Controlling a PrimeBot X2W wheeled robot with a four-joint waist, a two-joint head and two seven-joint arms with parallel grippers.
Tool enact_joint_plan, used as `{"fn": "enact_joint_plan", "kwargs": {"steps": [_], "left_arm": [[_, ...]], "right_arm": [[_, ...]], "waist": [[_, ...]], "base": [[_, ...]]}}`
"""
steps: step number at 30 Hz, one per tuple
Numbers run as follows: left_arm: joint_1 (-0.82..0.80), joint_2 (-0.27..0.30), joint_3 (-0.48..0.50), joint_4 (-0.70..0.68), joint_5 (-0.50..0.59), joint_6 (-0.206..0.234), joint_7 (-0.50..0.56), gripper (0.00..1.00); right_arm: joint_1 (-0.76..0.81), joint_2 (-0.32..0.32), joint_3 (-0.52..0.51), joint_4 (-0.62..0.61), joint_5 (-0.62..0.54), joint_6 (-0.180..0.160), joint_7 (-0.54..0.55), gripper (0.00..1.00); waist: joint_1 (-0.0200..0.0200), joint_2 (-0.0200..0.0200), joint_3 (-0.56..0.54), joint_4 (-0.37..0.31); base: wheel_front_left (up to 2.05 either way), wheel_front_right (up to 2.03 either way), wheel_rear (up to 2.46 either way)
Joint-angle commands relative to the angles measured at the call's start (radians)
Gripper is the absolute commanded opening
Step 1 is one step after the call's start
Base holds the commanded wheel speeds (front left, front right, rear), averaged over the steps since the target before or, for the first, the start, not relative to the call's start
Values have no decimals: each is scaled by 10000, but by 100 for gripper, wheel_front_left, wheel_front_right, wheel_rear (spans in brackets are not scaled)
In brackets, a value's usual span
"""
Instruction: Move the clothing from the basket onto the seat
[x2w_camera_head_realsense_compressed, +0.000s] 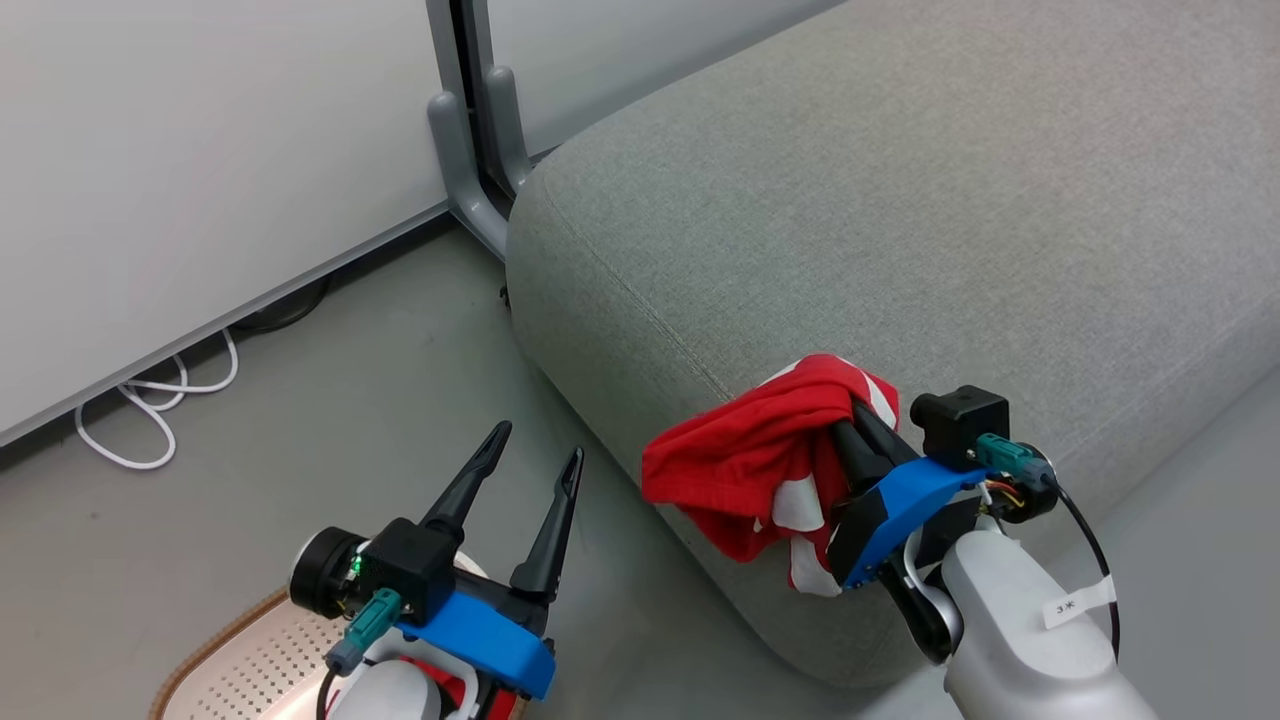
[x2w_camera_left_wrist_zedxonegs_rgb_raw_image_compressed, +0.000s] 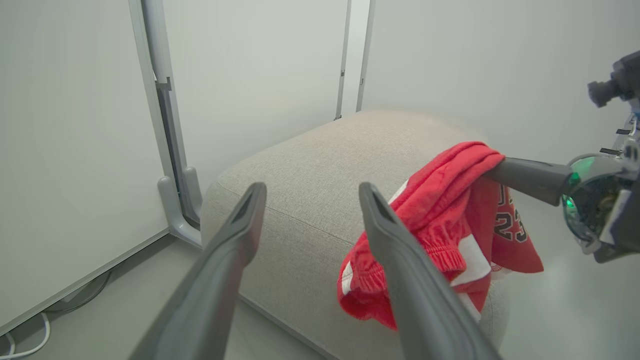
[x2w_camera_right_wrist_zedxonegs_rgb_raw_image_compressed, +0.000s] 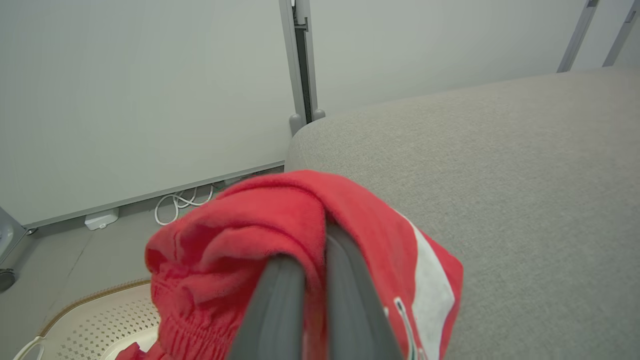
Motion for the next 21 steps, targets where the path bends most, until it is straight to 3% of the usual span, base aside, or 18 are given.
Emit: {"fn": "enact_joint_plan", "kwargs": {"steps": [1, 12, 21], "left_arm": [[-198, 99, -102, 62, -61, -14, -48, 100], [-365, 271, -317, 136, -216, -14, -48, 100], [-228, 477, -115, -312, -58, -14, -48, 100]], "right_arm": [[149, -1, -126, -103, -73, 1, -58, 0], [217, 1, -544, -302, -17, 1, -57, 0], [-1084, -140, -1570, 237, 660, 1, -58, 0]], "waist": [[-1, 0, 83, -51], [-1, 0, 189, -61], [-1, 0, 909, 81]], "base": [[0, 0, 0], [0, 0, 0], [0, 0, 0]]}}
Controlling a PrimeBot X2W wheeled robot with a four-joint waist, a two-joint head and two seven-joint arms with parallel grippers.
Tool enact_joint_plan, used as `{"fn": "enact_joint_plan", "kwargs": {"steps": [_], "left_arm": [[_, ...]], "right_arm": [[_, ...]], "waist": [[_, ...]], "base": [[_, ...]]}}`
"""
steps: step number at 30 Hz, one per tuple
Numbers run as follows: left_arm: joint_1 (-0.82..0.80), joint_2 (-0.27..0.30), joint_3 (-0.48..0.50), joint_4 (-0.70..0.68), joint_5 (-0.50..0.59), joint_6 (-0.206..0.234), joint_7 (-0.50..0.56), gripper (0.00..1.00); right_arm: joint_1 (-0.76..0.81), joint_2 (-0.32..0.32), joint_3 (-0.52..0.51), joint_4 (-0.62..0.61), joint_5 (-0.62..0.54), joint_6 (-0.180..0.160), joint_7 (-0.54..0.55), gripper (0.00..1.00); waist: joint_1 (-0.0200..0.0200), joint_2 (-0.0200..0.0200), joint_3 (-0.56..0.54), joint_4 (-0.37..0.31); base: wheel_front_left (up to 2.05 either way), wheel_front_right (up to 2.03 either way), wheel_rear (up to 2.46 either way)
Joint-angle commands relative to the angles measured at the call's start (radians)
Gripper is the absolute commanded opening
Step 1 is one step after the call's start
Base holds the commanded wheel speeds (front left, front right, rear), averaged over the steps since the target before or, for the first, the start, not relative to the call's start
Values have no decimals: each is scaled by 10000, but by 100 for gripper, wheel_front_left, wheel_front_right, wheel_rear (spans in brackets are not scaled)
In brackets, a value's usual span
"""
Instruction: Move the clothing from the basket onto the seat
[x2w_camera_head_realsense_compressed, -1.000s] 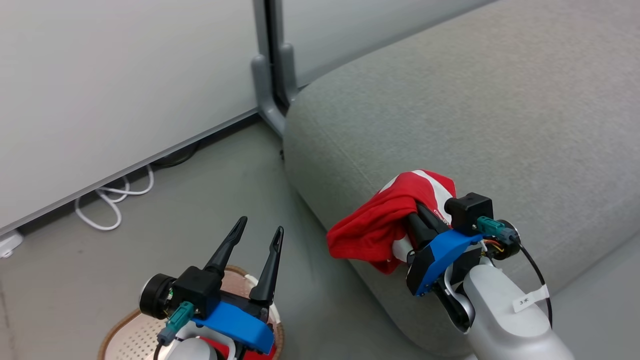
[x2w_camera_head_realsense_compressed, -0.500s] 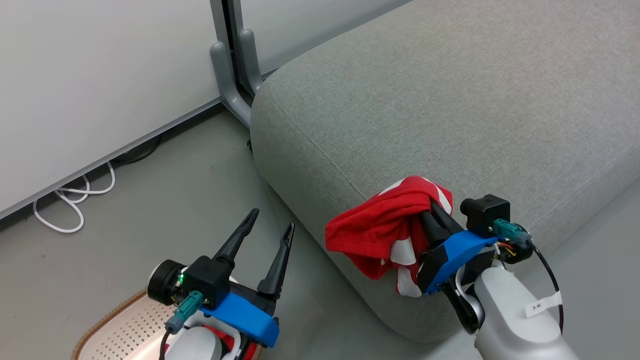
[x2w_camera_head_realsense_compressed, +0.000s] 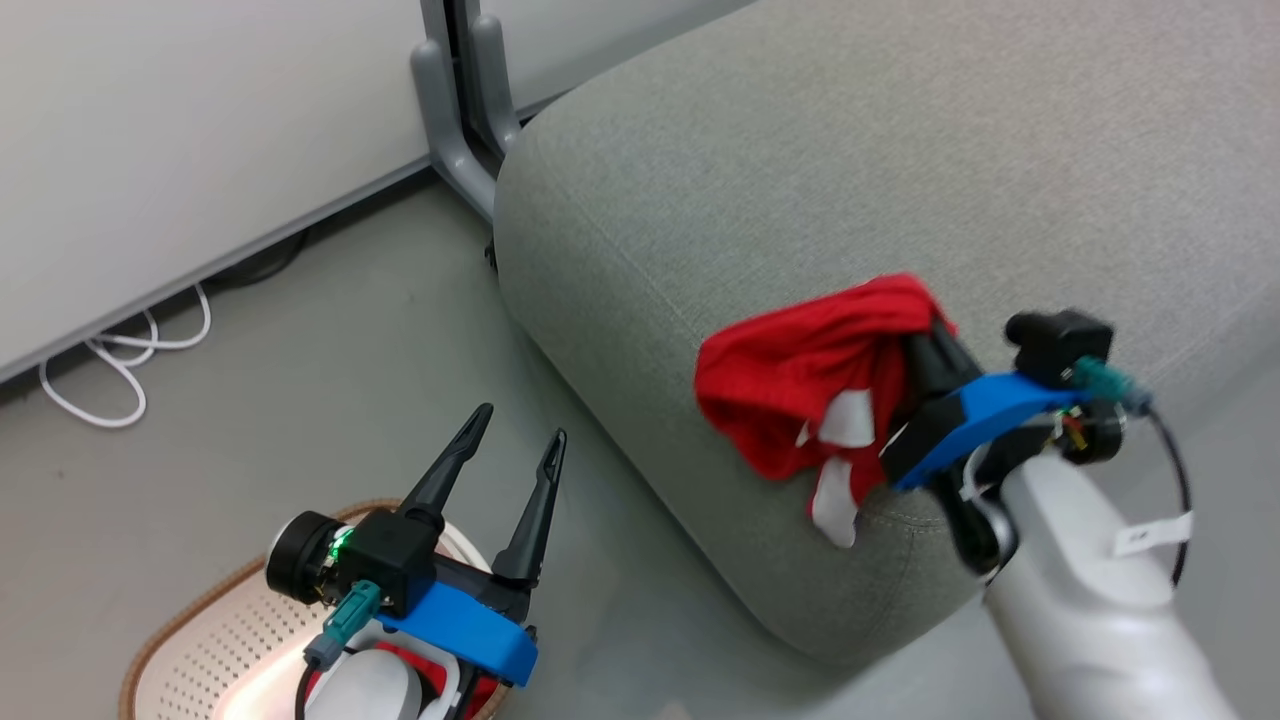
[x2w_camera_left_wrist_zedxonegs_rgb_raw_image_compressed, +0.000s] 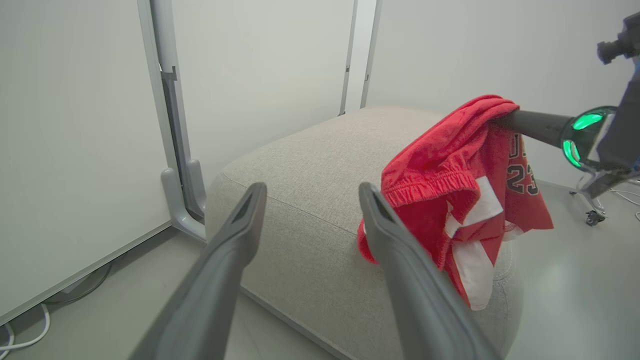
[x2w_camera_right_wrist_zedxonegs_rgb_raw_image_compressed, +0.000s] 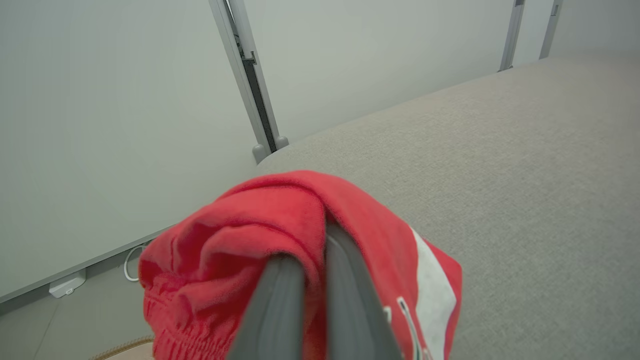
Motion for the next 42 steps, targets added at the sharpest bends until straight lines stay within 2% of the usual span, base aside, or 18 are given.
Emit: {"fn": "enact_joint_plan", "kwargs": {"steps": [1, 10, 17, 21, 24, 30, 34, 35, 36, 37, 42], "left_arm": [[-50, 87, -50, -72, 70, -14, -48, 100], [-838, 934, -434, -654, 164, -15, -48, 100], [-1479, 1698, -613, -1508, 243, -15, -48, 100], [-1810, 2069, -687, -2024, 362, -15, -45, 100], [-2014, 2277, -701, -2346, 483, -15, -41, 100], [-2085, 2501, -650, -2702, 648, 4, -41, 100], [-2058, 2517, -590, -2749, 650, 31, -41, 100], [-2050, 2504, -590, -2738, 644, 31, -41, 100], [-2050, 2468, -571, -2732, 637, 34, -41, 100], [-2054, 2429, -559, -2712, 626, 32, -41, 100], [-2092, 2146, -638, -2534, 505, 22, -41, 100]], "right_arm": [[-352, -129, -142, 97, 102, 1, -56, 0], [-2414, -1234, -1377, 933, 1075, 1, -50, 0], [-3631, -2221, -2743, 499, 1690, 1, -53, 0], [-4010, -2625, -3721, 167, 1623, 1, -51, 0], [-4086, -2654, -4423, 118, 1502, 1, -47, 0], [-3832, -2294, -5269, 605, 1062, 1, -47, 0], [-3743, -2123, -5446, 930, 686, 1, -47, 0], [-3727, -2133, -5423, 976, 598, 1, -47, 34], [-3715, -2151, -5420, 1006, 472, 1, -47, 52], [-3690, -2173, -5395, 1033, 341, 1, -47, 100], [-3571, -2242, -5169, 1349, 88, 1, -46, 100]], "waist": [[-1, -1, 288, 143], [-1, -1, 2015, 935], [-1, -1, 3524, 1545], [-1, -1, 4317, 1801], [-1, -1, 4820, 1946], [-1, -1, 5373, 2126], [-1, -1, 5425, 2209], [-1, -1, 5408, 2230], [-1, -1, 5373, 2254], [-1, -1, 5328, 2279], [-1, -1, 4949, 2452]], "base": [[0, 0, 0], [0, 0, 0], [0, 0, 0], [0, 0, 0], [0, 0, 0], [0, 0, 0], [0, 0, 0], [0, 0, 0], [0, 0, 0], [0, 0, 0], [0, 0, 0]]}}
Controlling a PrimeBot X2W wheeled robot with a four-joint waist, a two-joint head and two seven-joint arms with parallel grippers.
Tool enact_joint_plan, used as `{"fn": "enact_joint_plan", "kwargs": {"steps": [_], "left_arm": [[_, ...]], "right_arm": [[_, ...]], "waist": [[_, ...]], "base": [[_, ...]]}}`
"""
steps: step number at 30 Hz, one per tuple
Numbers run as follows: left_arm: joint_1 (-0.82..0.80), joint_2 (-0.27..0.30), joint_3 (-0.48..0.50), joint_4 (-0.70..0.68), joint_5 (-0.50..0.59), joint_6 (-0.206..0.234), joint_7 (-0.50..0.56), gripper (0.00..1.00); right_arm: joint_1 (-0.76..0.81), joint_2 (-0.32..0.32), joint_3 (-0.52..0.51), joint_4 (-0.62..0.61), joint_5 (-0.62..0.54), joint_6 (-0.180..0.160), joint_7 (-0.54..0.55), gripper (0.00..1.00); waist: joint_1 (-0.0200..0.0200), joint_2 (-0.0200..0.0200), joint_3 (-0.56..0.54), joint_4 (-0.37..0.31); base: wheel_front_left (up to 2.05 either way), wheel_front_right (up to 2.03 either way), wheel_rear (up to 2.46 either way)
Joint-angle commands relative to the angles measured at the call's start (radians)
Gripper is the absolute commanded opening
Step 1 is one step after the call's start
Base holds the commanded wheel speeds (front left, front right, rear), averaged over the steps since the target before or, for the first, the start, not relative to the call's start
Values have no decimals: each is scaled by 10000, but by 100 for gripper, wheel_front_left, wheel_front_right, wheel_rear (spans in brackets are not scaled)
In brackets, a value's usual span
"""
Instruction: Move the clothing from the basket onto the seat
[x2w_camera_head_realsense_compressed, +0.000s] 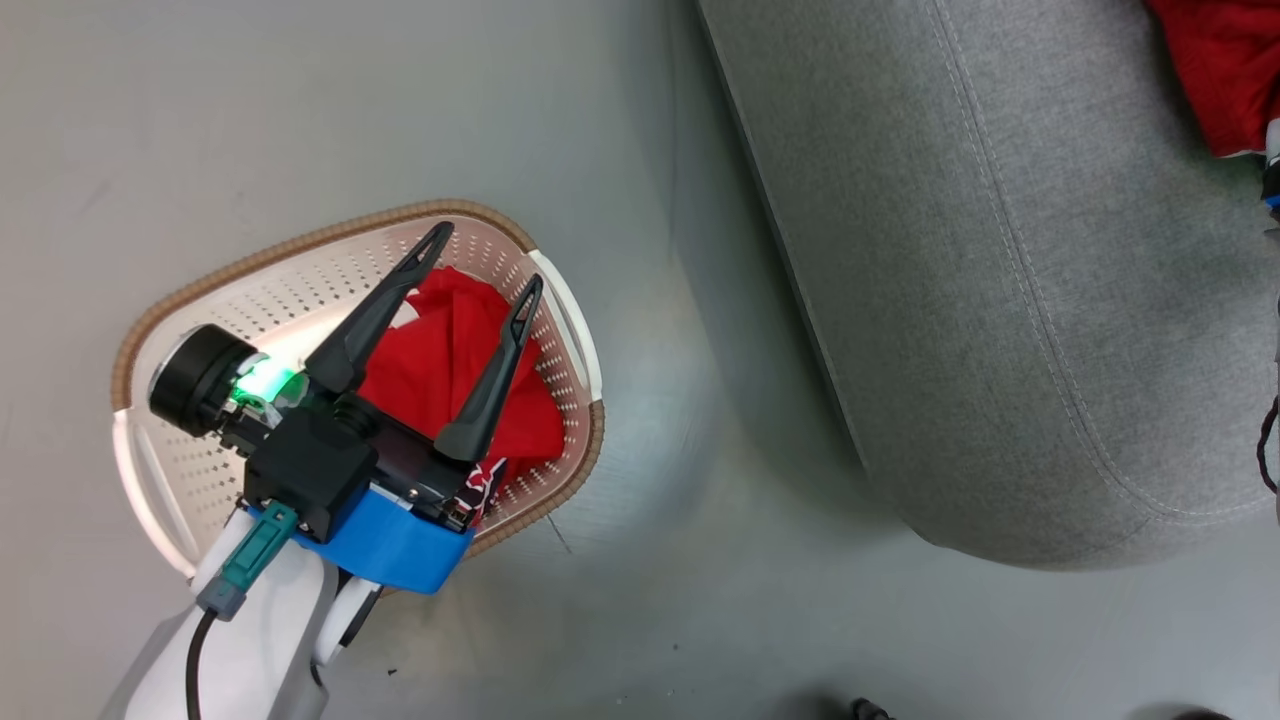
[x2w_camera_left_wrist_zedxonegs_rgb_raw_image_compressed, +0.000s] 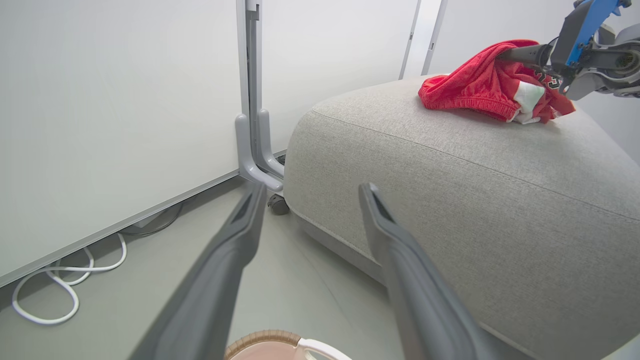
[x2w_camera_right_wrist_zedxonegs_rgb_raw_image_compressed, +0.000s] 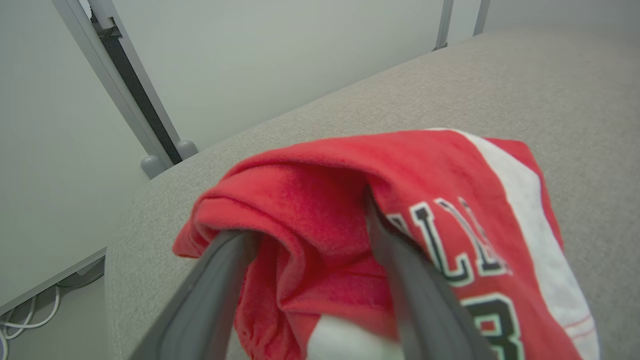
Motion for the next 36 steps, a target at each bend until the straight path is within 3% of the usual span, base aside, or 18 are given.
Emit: {"fn": "enact_joint_plan", "kwargs": {"steps": [1, 13, 19, 29, 36], "left_arm": [[-144, -82, -20, 62, -69, 13, -31, 100], [311, -1279, 85, 904, -514, -17, -31, 100], [787, -1808, 217, 1324, -713, -22, -31, 100], [1879, -2492, 842, 2156, -1017, -22, -31, 100], [2486, -2770, 1560, 2540, -960, -23, -31, 100]], "right_arm": [[161, -146, 107, 103, -36, 1, -37, 100], [892, -894, 1196, 1117, -709, 1, -24, 100], [1670, -941, 1433, 1205, -806, 1, -35, 100], [3531, -934, 1885, 44, -470, 1, -36, 100], [4913, -577, 2242, -1356, -415, 1, -34, 100]], "waist": [[-1, 0, -222, 117], [-1, 0, -1946, 736], [-1, 0, -2984, 1157], [-1, 0, -4858, 1885], [-1, 0, -5678, 2315]], "base": [[0, 0, 0], [0, 0, 0], [0, 0, 0], [0, 0, 0], [0, 0, 0]]}}
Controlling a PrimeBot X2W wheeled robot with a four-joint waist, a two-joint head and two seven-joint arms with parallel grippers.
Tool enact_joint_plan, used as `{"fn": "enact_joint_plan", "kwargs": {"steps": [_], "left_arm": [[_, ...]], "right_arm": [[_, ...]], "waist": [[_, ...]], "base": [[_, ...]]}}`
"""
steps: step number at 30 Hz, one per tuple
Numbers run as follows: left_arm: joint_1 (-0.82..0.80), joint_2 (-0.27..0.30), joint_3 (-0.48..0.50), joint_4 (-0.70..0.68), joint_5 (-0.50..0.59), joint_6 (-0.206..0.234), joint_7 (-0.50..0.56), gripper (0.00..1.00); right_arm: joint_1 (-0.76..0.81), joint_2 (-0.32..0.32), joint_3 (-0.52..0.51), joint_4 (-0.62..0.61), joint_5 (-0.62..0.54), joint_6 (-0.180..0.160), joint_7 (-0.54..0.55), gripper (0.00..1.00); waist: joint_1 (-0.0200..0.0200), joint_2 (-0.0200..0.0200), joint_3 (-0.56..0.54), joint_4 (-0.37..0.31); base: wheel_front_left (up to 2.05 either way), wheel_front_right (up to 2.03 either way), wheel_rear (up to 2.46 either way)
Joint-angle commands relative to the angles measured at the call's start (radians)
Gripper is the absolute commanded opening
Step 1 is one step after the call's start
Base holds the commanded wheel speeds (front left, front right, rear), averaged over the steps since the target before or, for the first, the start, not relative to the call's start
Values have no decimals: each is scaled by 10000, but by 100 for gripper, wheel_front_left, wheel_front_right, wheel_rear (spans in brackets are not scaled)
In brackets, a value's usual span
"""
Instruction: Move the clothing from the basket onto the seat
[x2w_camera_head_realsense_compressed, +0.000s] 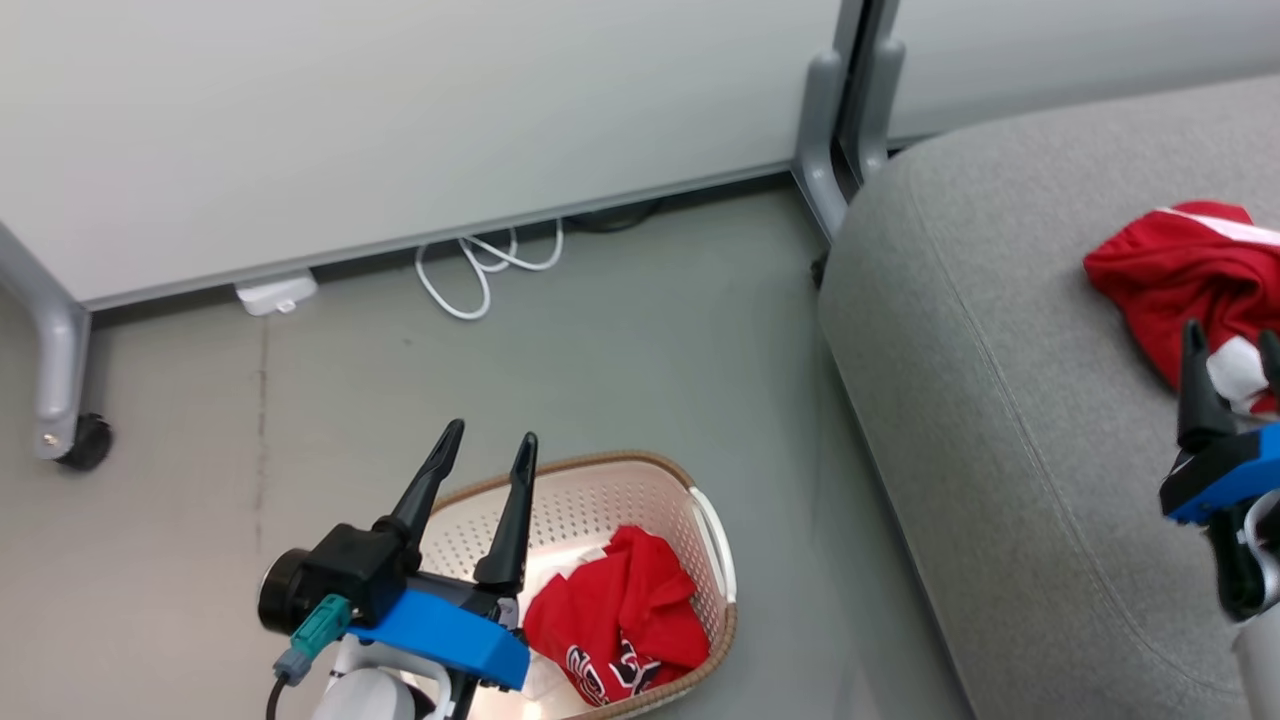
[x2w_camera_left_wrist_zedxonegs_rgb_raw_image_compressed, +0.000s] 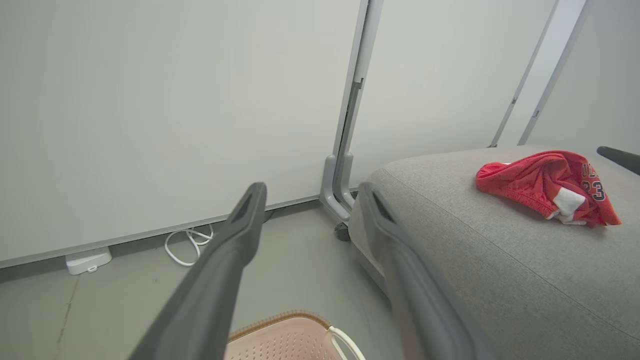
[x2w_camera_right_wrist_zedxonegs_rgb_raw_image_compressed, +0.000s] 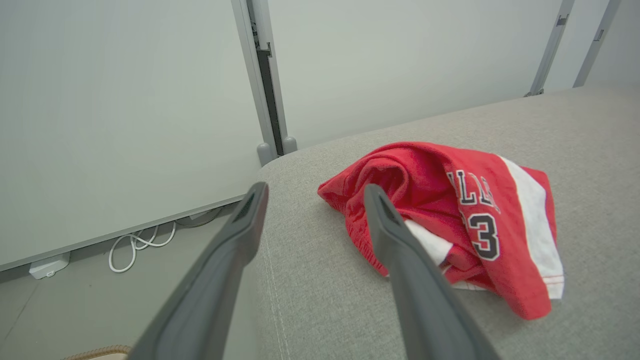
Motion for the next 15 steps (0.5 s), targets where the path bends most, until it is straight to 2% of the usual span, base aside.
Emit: {"fn": "enact_joint_plan", "kwargs": {"steps": [1, 15], "left_arm": [[159, -40, 230, 74, 79, -17, -31, 100], [959, -223, 1655, 602, 233, -18, -31, 100]], "right_arm": [[466, 180, 112, -393, 3, 1, -28, 100], [3044, 1483, 475, -3798, -514, 1, 831, 100]], "waist": [[4, -1, -452, 383], [4, -1, -1294, 1288]], "base": [[0, 0, 0], [0, 0, 0]]}}
